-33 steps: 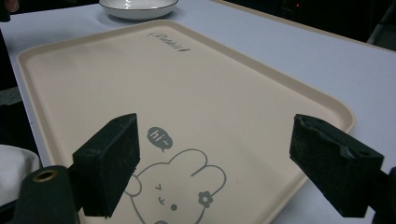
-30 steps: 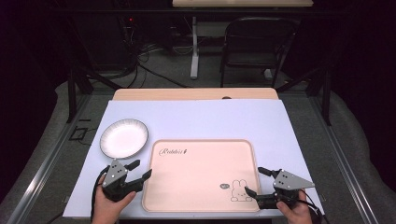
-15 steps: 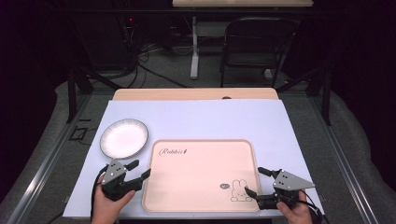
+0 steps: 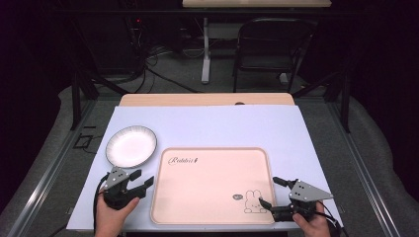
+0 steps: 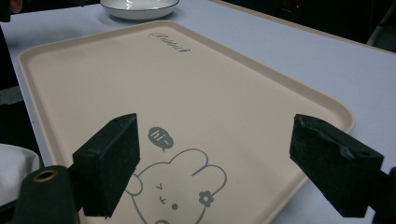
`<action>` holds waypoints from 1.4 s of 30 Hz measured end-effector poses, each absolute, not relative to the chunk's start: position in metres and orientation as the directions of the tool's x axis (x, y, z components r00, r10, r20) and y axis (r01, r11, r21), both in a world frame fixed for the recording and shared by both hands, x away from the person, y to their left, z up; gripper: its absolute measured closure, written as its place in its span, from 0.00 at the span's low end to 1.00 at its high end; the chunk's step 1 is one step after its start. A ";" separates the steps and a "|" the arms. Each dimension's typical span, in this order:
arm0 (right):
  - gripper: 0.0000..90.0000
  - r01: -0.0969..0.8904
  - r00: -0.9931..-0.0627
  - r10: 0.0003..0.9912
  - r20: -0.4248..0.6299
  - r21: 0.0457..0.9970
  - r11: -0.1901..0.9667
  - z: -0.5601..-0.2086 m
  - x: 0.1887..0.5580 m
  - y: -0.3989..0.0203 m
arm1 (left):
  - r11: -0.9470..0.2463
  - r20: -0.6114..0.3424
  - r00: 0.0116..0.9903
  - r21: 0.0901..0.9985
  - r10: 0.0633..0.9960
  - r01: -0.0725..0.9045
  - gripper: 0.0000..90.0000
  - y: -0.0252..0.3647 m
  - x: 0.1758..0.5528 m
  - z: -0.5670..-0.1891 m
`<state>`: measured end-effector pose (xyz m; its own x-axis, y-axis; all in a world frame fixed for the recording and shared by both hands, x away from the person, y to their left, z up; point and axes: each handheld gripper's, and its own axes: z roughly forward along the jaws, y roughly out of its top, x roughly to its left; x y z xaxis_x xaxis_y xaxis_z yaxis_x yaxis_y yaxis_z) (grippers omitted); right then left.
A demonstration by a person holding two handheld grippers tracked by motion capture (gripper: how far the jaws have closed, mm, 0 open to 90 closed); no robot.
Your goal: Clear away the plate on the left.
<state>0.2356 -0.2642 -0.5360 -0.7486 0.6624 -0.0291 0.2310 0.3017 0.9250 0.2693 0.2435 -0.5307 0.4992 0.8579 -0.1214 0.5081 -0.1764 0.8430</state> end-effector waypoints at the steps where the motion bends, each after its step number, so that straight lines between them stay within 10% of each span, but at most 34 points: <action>1: 0.17 0.231 -0.749 0.662 -0.028 0.925 0.300 -0.536 0.236 -0.264 | -0.153 -0.143 0.488 0.842 0.861 0.517 0.48 0.246 0.270 -0.531; 42: 0.17 0.230 -0.747 0.664 -0.029 0.926 0.299 -0.536 0.235 -0.264 | 0.074 -0.304 0.268 0.775 0.914 0.628 0.40 0.293 0.293 -0.518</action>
<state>0.2354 -0.2640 -0.5361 -0.7469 0.6643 -0.0292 0.2302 0.2995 0.9259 0.2934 0.2928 -0.5180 0.2676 0.9142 -0.3044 0.6277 0.0743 0.7749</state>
